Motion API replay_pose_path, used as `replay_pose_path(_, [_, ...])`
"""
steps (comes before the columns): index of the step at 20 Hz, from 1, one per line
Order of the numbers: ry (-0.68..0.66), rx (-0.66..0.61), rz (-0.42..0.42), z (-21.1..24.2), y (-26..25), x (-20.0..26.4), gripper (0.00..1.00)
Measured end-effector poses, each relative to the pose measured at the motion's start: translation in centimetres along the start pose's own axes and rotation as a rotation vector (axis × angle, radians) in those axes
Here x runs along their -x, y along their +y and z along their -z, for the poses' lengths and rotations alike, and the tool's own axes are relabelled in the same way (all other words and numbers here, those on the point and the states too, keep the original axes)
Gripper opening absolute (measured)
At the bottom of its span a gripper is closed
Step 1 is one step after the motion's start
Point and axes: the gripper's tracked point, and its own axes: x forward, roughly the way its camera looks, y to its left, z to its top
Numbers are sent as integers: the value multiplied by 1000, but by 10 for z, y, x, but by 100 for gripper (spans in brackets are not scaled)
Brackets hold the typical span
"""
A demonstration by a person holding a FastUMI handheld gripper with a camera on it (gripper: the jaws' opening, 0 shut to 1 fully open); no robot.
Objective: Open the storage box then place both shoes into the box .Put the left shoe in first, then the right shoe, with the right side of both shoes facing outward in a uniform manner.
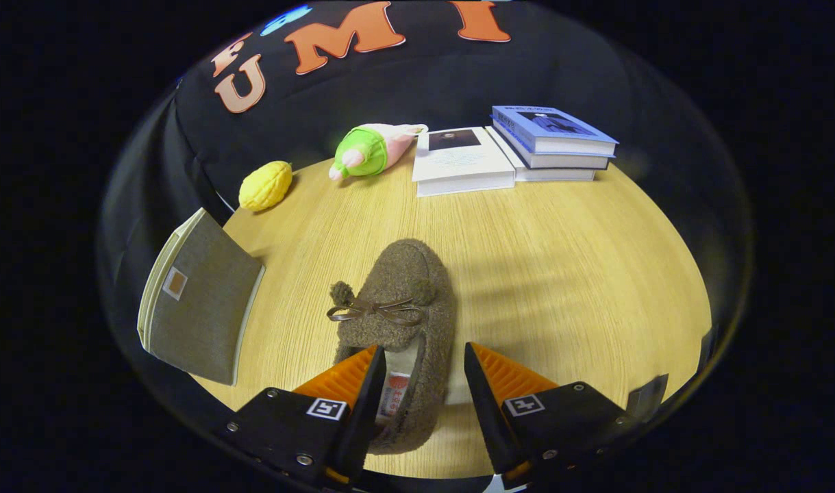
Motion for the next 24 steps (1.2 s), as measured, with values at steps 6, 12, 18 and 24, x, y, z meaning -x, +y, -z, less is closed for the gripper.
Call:
replay_pose_path(6, [-30, 121, 87, 1, -8, -10, 57])
replay_pose_path(12, [-42, 98, 101, -8, -14, -20, 55])
replay_pose_path(18, [-8, -23, 91, -6, -12, -33, 21])
replay_pose_path(24, [-6, -80, 81, -12, -5, -22, 4])
